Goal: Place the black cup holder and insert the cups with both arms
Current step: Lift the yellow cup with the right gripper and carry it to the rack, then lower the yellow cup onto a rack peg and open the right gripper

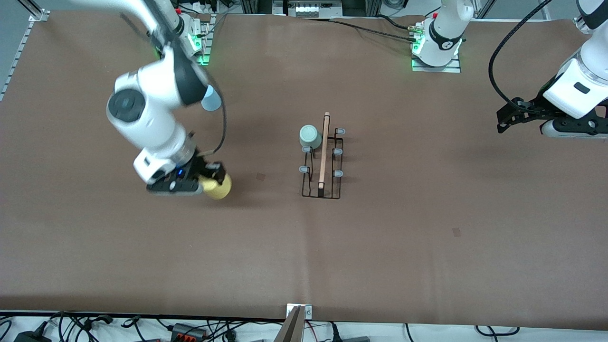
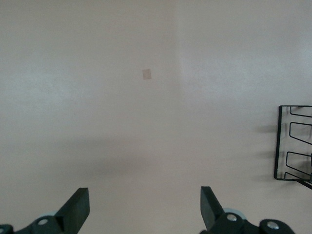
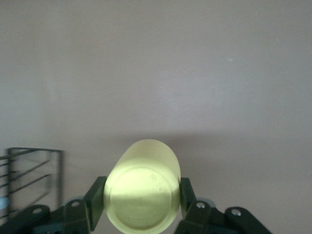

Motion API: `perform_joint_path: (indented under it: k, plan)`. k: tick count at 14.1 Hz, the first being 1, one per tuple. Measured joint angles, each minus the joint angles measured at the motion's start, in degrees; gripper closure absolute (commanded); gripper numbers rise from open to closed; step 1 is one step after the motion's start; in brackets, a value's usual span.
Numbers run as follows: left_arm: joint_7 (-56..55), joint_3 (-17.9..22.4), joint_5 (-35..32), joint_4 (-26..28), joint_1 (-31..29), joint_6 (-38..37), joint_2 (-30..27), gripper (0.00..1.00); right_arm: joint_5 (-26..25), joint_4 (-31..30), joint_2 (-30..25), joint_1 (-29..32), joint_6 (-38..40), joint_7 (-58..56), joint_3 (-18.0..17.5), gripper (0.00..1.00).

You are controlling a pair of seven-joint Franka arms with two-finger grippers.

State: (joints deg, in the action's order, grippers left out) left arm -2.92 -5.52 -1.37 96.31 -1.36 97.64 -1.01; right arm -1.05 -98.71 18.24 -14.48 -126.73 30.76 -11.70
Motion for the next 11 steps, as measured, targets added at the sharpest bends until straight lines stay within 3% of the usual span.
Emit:
perform_joint_path:
  k: [3, 6, 11]
  plan:
    - [0.0, 0.0, 0.0, 0.0, 0.0, 0.0, 0.0, 0.0, -1.1, -0.1, -0.5, -7.3, -0.6, 11.7, -0.2, 0.88]
    - [0.0, 0.0, 0.0, 0.0, 0.1, 0.0, 0.0, 0.0, -7.5, 1.7, 1.7, -13.9, -2.1, 22.7, -0.1, 0.88]
    - [0.0, 0.0, 0.0, 0.0, 0.1, 0.0, 0.0, 0.0, -8.4, 9.1, 7.6, -18.1, -2.3, 26.9, 2.7, 0.88]
